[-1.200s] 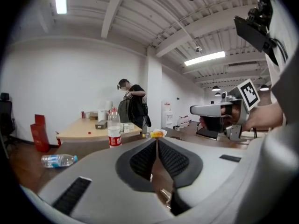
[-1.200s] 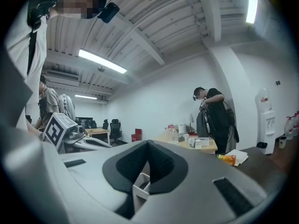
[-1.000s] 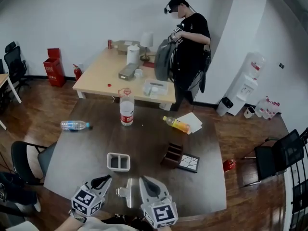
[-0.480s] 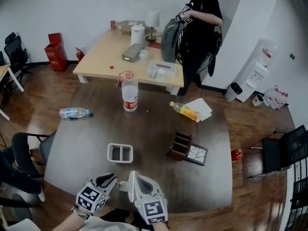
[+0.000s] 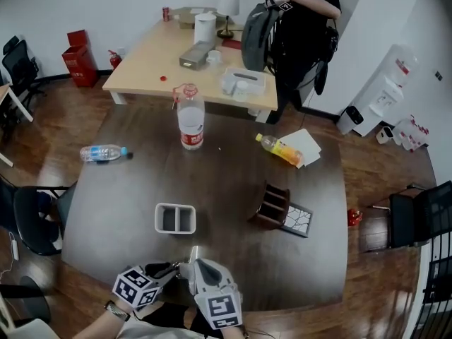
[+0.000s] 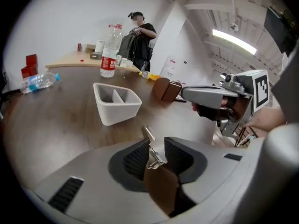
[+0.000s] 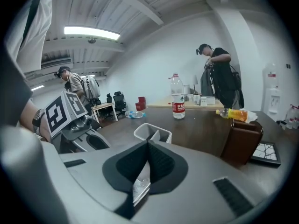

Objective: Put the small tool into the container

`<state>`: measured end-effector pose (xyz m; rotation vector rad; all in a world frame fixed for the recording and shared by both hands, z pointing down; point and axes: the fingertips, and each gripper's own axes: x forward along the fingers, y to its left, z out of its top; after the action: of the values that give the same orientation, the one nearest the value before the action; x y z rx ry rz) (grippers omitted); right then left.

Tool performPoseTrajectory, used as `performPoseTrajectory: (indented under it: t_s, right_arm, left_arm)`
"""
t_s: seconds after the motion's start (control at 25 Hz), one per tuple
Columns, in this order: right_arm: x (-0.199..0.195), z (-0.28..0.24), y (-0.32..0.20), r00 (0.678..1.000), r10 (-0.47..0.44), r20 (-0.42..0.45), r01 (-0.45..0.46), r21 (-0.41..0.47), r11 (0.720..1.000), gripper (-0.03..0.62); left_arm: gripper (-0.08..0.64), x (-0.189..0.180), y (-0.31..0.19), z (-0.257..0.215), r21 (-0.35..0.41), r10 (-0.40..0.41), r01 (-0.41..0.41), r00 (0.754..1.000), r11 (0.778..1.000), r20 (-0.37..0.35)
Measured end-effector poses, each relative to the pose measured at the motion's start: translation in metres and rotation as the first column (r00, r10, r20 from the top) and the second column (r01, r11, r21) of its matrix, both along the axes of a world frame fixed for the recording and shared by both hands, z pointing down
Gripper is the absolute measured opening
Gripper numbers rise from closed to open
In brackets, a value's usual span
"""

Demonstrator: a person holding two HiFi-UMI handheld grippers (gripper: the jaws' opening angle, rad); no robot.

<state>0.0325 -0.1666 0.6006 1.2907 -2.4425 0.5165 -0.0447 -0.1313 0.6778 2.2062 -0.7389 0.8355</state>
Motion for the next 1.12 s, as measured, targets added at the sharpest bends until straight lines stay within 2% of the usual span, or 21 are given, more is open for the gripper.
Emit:
performPoseTrajectory:
  t_s: [0.16, 0.28, 0.36, 0.76, 0.84, 0.96, 1.12]
  right_arm:
    - [0.004, 0.018, 0.003, 1.000, 0.005, -0.003, -0.005, -0.048, 0.999, 0.006]
    - [0.004, 0.033, 0.005, 1.000, 0.000, -0.006, 0.000, -0.086, 0.996, 0.006]
    - [0.003, 0.041, 0.006, 1.000, -0.001, -0.003, 0.001, -0.108, 0.994, 0.006]
    - [-0.002, 0.059, 0.009, 1.000, 0.001, 0.012, 0.000, -0.146, 0.989, 0.006]
    - [-0.001, 0.059, 0.008, 1.000, 0.004, 0.011, -0.003, -0.147, 0.989, 0.006]
    - [0.002, 0.057, 0.005, 1.000, 0.017, 0.010, -0.015, -0.141, 0.990, 0.006]
    - [0.006, 0.045, 0.001, 0.999, 0.027, 0.022, -0.025, -0.119, 0.993, 0.006]
  left_arm:
    - [0.114, 0.007, 0.009, 0.021, -0.138, 0.017, -0.018, 1.000, 0.990, -0.011]
    - [0.114, 0.009, 0.010, 0.030, -0.198, 0.039, -0.041, 0.999, 0.979, -0.014]
    - [0.114, 0.013, 0.010, 0.034, -0.230, 0.044, -0.053, 0.998, 0.972, -0.043]
    - [0.114, 0.022, 0.011, 0.049, -0.332, 0.020, -0.059, 0.993, 0.941, -0.120]
    - [0.058, 0.027, 0.010, 0.046, -0.359, 0.006, -0.061, 0.988, 0.931, -0.154]
    - [0.027, 0.033, 0.010, 0.040, -0.389, -0.006, -0.073, 0.980, 0.918, -0.198]
    - [0.005, 0.038, 0.009, 0.024, -0.374, 0.011, -0.103, 0.971, 0.922, -0.241]
